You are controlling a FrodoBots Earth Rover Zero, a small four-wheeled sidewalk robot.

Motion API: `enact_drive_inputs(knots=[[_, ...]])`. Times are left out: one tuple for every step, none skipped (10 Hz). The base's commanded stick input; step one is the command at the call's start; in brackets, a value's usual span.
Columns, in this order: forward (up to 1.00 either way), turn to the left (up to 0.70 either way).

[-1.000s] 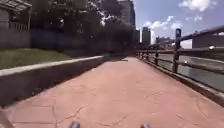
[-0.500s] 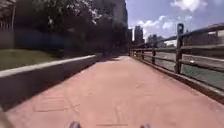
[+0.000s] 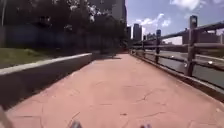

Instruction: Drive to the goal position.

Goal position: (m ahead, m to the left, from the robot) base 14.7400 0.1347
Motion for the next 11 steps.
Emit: enact_drive_inputs(knots=[[1.0,0.0],[1.0,0.0],[1.0,0.0],[1.0,0.0],[1.0,0.0],[1.0,0.0],[1.0,0.0],[1.0,0.0],[1.0,0.0],[1.0,-0.03],[1.0,-0.4]])
